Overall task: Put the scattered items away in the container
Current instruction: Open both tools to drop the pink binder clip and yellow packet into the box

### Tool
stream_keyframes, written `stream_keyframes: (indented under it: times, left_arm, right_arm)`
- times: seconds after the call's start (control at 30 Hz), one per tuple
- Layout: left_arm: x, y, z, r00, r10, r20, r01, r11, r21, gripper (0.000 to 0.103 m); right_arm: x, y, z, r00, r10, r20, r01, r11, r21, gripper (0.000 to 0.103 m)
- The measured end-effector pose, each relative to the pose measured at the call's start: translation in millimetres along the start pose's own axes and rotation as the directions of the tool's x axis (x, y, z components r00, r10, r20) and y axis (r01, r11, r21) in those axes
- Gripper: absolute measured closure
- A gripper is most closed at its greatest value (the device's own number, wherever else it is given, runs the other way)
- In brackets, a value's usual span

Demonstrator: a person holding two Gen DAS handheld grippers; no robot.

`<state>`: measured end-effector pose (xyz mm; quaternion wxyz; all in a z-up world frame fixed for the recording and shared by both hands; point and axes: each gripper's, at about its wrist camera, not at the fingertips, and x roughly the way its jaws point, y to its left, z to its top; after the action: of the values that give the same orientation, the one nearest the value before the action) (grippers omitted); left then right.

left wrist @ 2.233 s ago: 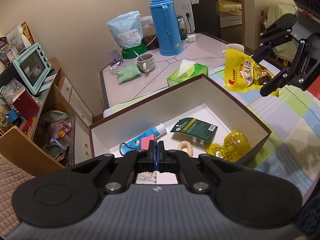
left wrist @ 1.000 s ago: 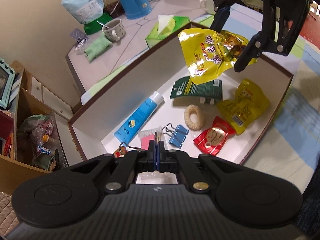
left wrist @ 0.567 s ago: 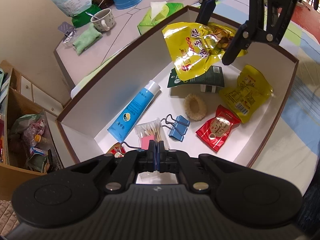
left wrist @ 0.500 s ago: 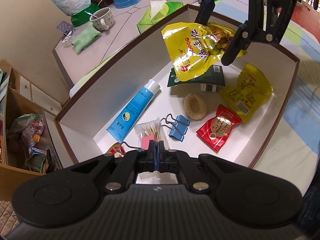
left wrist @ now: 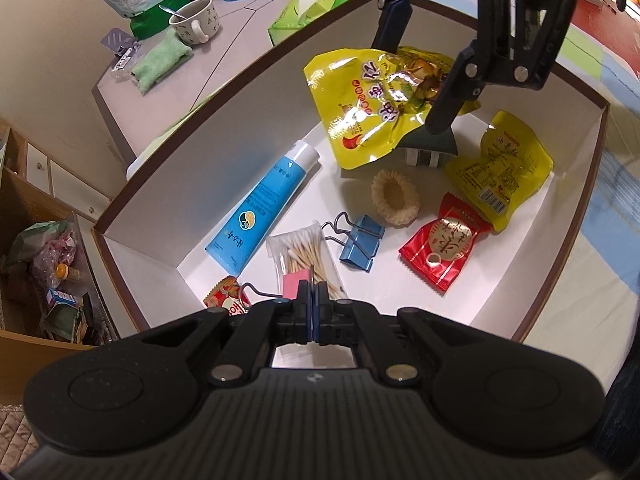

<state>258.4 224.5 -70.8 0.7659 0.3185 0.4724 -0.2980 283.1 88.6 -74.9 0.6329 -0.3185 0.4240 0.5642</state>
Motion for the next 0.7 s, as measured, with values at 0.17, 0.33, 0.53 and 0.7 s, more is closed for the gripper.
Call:
stream_keyframes:
  times: [0.17,0.33,0.53,0.7]
  left_arm:
    - [5.4,0.9,1.0,1.0,-0.01,-0.007,0.01,1.0,0.003,0.103]
    - [9.0,1.6,2.8,1.0,-0.019,-0.008,0.019,1.0,0.003,0.103]
    - [11.5,2.0,5.7,0.999,-0.033,-0.004,0.033,0.999,0.002,0.103]
    - [9.8,2.1,7.7,0.999,-0.04,0.015,0.04,0.999,-0.014,0.066]
  right_arm:
    - [4.8,-4.2,3.1,1.0,0.006,0.001,-0.006,1.0,0.007,0.04]
    - [9.1,-7.0,6.5,1.0,0.014,0.009,-0.014,1.0,0.013,0.04]
    - [15.0,-8.9,12.4,0.999,0.018,0.029,-0.019,1.0,0.02,0.04]
    - [14.4,-3.9,15.2,0.996,-0.03,0.08,0.03,1.0,0.005,0.002]
